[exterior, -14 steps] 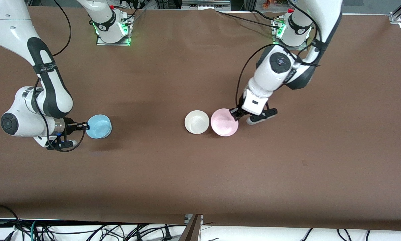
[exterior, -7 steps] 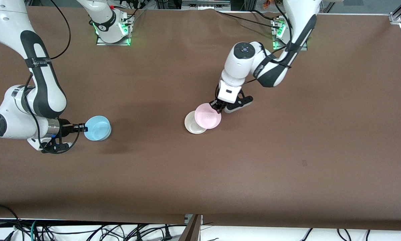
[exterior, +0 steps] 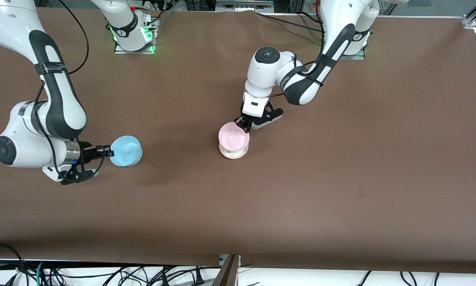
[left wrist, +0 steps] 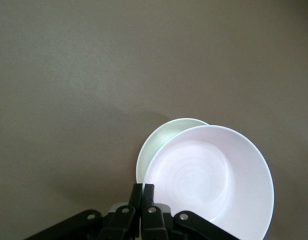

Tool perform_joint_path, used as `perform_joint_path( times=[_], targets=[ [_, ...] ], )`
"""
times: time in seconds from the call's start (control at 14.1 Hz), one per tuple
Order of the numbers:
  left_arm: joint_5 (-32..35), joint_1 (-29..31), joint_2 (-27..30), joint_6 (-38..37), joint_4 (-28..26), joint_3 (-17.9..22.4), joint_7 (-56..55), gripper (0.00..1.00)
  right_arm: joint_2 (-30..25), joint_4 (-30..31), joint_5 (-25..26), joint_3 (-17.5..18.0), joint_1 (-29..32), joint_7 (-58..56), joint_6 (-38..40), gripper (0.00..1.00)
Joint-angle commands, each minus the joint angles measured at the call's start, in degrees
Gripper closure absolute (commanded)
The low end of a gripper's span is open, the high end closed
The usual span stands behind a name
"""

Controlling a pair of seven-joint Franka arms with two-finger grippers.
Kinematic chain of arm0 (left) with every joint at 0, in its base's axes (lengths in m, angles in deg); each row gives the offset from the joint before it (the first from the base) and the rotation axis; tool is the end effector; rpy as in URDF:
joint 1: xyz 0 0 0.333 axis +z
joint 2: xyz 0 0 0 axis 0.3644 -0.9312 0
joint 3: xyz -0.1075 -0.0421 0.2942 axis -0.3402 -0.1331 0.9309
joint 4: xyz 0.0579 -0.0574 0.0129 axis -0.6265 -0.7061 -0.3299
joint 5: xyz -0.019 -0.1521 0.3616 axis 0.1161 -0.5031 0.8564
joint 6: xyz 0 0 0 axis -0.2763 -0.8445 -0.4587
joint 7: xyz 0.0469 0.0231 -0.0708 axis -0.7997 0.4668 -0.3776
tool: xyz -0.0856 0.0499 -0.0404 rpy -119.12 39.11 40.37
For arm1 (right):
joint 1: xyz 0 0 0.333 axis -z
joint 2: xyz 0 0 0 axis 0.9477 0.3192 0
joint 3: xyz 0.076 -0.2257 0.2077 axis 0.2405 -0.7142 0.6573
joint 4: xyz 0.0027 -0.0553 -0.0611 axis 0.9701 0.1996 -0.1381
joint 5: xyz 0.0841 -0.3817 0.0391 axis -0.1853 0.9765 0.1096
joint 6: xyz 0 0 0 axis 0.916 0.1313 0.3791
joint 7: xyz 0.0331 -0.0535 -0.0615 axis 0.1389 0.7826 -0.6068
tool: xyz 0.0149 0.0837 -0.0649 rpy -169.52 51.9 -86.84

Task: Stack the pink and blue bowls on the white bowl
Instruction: 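Lower the pink bowl into the white bowl while the right gripper lifts the blue bowl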

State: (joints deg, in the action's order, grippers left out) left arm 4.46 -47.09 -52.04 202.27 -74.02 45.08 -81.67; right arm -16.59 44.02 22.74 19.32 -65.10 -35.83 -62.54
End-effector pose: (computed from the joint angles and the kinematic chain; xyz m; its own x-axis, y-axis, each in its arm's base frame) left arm 0.4649 -0.4642 0.2618 0.8044 0.5835 0.1117 0.5368 -0.7945 0.2840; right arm 0.6622 0.0262 0.2878 0.9499 0.2540 -0.1819 0.2055 -0.9466 -0.2485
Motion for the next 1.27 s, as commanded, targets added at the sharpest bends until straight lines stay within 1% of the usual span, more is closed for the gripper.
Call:
perform_joint_path(
  times=[0.0,0.21,0.35,0.71,1.2],
  targets=[
    [2.0,-1.1,-2.6,-0.8,4.0,0.9,-2.1,1.00,-0.2,-0.7,-0.9,1.2,-0.2,2.7,1.2,1.00],
    [2.2,-1.5,-3.1,-0.8,4.0,1.3,-2.1,1.00,-0.1,-1.5,-0.9,3.1,-0.2,6.5,1.2,1.00],
    [3.6,-1.5,-3.2,-0.8,3.9,1.4,-2.3,1.00,-0.1,-1.6,-0.9,4.2,-0.2,8.5,1.2,1.00],
    [4.3,-1.6,-3.5,-1.5,3.7,1.4,-2.3,1.00,-0.2,-1.6,-0.9,5.8,-0.2,11.6,1.2,1.00],
    [5.5,-1.6,-4.7,-1.6,3.8,1.7,-3.0,1.00,-0.3,-1.7,-1.0,6.0,-1.8,15.4,1.2,1.00]
  ],
)
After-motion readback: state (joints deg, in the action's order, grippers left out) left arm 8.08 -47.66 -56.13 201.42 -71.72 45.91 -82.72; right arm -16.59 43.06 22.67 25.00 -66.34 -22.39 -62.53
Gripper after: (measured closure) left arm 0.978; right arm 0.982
